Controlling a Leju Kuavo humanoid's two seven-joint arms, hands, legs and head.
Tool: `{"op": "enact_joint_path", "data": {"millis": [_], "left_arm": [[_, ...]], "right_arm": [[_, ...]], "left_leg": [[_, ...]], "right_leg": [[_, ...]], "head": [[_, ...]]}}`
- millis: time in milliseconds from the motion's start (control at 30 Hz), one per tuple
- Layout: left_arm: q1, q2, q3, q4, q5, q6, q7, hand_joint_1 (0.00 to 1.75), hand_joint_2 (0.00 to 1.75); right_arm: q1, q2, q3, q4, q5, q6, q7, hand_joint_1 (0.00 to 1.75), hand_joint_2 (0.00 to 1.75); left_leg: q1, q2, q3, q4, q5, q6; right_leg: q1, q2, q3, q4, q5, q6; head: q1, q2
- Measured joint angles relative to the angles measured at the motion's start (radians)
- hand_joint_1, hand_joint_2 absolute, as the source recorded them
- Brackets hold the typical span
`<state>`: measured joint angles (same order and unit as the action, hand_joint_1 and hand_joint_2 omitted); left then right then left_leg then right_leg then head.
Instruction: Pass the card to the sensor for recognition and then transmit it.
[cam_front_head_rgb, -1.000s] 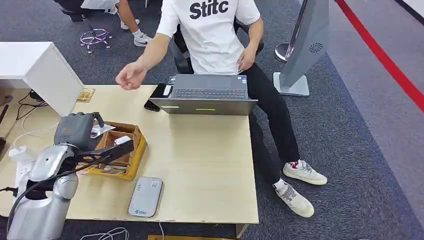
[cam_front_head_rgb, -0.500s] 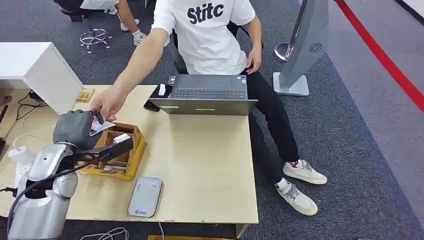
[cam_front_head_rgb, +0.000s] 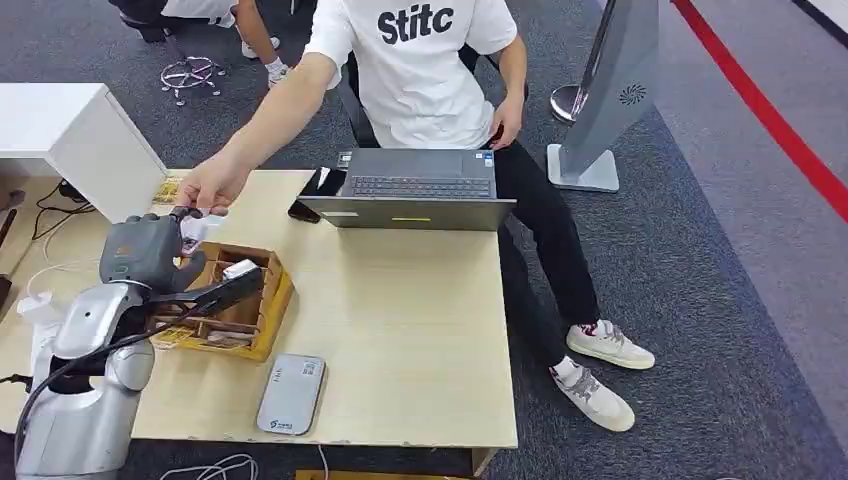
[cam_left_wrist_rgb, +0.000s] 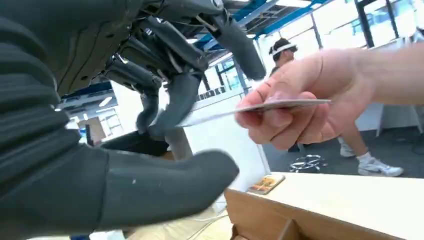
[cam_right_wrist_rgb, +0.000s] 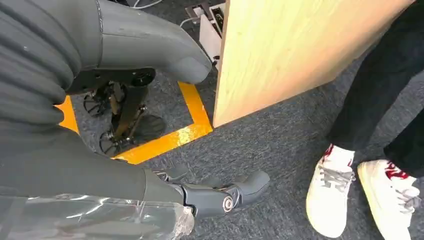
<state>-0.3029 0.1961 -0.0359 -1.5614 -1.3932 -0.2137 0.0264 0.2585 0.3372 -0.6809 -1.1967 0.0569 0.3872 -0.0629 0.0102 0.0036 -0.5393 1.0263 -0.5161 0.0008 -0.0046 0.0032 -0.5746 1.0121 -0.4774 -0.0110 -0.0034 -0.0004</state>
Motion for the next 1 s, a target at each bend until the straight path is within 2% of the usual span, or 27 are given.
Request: {"op": "enact_joint_path", "data": {"millis": [133, 300, 400, 433, 567, 700, 867, 1000], "left_arm": [[0.045, -0.002, 0.0, -0.035, 0.031, 0.042, -0.049, 0.0, 1.75], [0.133, 0.001, -0.007, -0.134, 0.075, 0.102, -0.121, 0.0, 1.75], [0.192, 0.026, -0.045, -0.189, 0.102, 0.137, -0.183, 0.0, 1.75], [0.215, 0.047, -0.071, -0.205, 0.108, 0.144, -0.204, 0.0, 1.75], [0.289, 0.127, -0.152, -0.222, 0.071, 0.156, -0.207, 0.0, 1.75], [0.346, 0.195, -0.196, -0.218, 0.087, 0.141, -0.205, 0.0, 1.75], [0.37, 0.235, -0.209, -0.205, 0.094, 0.093, -0.167, 0.0, 1.75], [0.376, 0.239, -0.205, -0.172, 0.059, 0.107, -0.134, 0.0, 1.75]], "right_arm": [[0.003, 0.0, -0.001, 0.001, -0.028, -0.01, -0.005, 0.0, 1.75], [0.01, 0.0, -0.002, 0.0, -0.058, -0.016, -0.015, 0.0, 1.75], [0.016, 0.0, -0.003, 0.0, -0.063, -0.016, -0.022, 0.0, 1.75], [0.017, 0.0, -0.006, 0.0, -0.058, -0.014, -0.024, 0.0, 1.75], [0.014, 0.0, -0.034, 0.001, -0.022, 0.006, -0.032, 0.0, 1.75], [-0.001, 0.0, -0.072, 0.006, 0.018, 0.024, -0.035, 0.0, 1.75], [-0.016, 0.0, -0.101, 0.014, 0.052, 0.048, -0.037, 0.0, 1.75], [-0.022, 0.0, -0.113, 0.021, 0.056, 0.051, -0.042, 0.0, 1.75]], "left_leg": [[0.0, 0.001, 0.001, 0.0, 0.0, 0.0], [0.0, 0.001, 0.001, 0.0, 0.0, 0.0], [0.0, 0.001, 0.001, 0.0, 0.0, 0.0], [0.0, 0.001, 0.001, 0.0, 0.0, -0.001], [0.0, 0.002, 0.0, 0.0, 0.0, -0.001], [0.0, 0.002, 0.001, 0.0, 0.0, -0.001], [0.001, 0.001, 0.001, 0.0, 0.0, -0.001], [0.001, 0.001, 0.001, 0.0, 0.0, -0.001]], "right_leg": [[0.0, 0.001, 0.0, 0.0, 0.0, 0.0], [0.0, 0.001, 0.0, 0.0, 0.0, 0.0], [0.0, 0.001, 0.0, 0.0, 0.0, 0.0], [0.0, 0.001, -0.001, 0.0, 0.0, 0.0], [0.0, 0.001, -0.001, 0.0, 0.0, 0.0], [0.001, 0.001, -0.001, 0.0, 0.0, 0.0], [0.001, 0.001, 0.0, 0.0, 0.0, 0.0], [0.001, 0.0, 0.0, 0.0, 0.0, 0.0]], "head": [[0.0, 0.0], [0.0, 0.0], [0.0, 0.0], [-0.001, 0.0], [0.0, 0.0], [-0.001, 0.0], [-0.001, 0.0], [-0.001, 0.0]]}}
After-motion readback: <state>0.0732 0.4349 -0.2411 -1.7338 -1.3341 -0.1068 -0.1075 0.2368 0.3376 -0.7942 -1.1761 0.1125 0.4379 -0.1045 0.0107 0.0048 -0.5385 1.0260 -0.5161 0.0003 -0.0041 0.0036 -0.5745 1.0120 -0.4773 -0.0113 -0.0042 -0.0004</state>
